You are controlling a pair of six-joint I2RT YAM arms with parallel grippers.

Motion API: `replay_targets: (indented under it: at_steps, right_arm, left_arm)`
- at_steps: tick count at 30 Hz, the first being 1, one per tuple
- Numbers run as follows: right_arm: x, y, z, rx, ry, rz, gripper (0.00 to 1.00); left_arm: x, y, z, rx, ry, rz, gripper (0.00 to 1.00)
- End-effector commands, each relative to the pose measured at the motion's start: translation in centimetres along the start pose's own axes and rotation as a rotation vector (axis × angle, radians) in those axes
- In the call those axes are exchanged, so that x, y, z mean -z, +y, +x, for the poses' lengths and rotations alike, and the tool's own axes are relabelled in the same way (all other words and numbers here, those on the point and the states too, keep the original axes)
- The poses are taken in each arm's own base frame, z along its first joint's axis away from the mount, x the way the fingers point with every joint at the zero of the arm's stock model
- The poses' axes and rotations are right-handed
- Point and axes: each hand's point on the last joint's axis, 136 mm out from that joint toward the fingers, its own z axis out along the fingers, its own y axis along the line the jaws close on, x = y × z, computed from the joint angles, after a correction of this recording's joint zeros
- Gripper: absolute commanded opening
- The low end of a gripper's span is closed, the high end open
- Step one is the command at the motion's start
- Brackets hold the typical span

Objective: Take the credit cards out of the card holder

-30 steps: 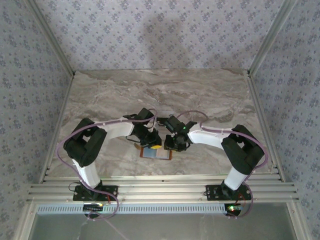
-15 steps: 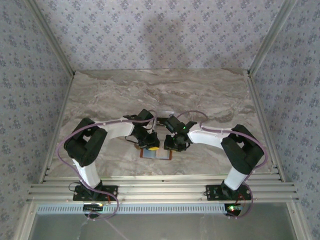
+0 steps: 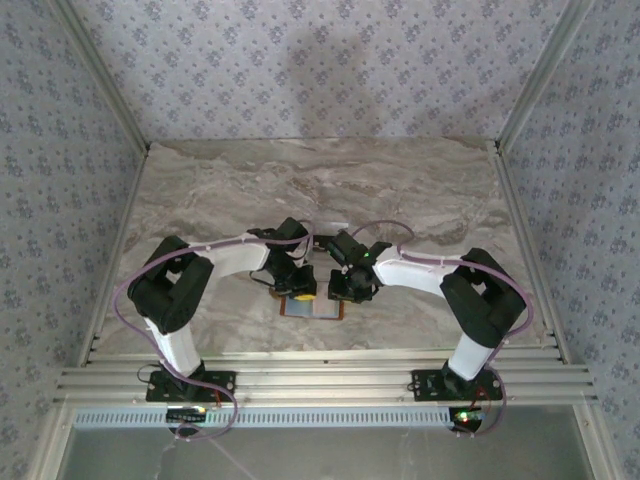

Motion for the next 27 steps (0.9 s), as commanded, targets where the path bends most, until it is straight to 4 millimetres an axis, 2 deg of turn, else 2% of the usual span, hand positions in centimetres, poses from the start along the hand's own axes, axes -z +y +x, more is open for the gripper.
replay_targets:
  at_steps: [1, 5, 12, 17, 21, 27]
  right_arm:
    - [-1.1, -3.0, 1.2, -0.003, 0.041, 0.133, 0.3]
    - [-1.2, -3.0, 1.4, -0.001, 0.048, 0.135, 0.29]
    - [-1.2, -2.7, 1.3, 0.004, 0.049, 0.13, 0.29]
    - [-1.2, -2.7, 1.3, 0.003, 0.049, 0.128, 0.29]
    - [-1.2, -2.7, 1.4, 0.005, 0.05, 0.128, 0.29]
    - [-1.2, -2.6, 1.3, 0.004, 0.05, 0.129, 0.29]
  left_arm:
    - [1.1, 1.6, 0.4, -0.011, -0.012, -0.101, 0.15]
    - [1.0, 1.9, 0.4, -0.011, -0.013, -0.117, 0.15]
    - [2.1, -1.5, 0.0, -0.024, -0.038, 0.036, 0.16]
    - [1.9, -2.8, 0.5, -0.017, -0.009, 0.12, 0.17]
    - [0.8, -2.6, 1.2, -0.005, 0.039, 0.131, 0.17]
    - [-0.6, -1.1, 1.9, 0.015, 0.09, 0.094, 0.18]
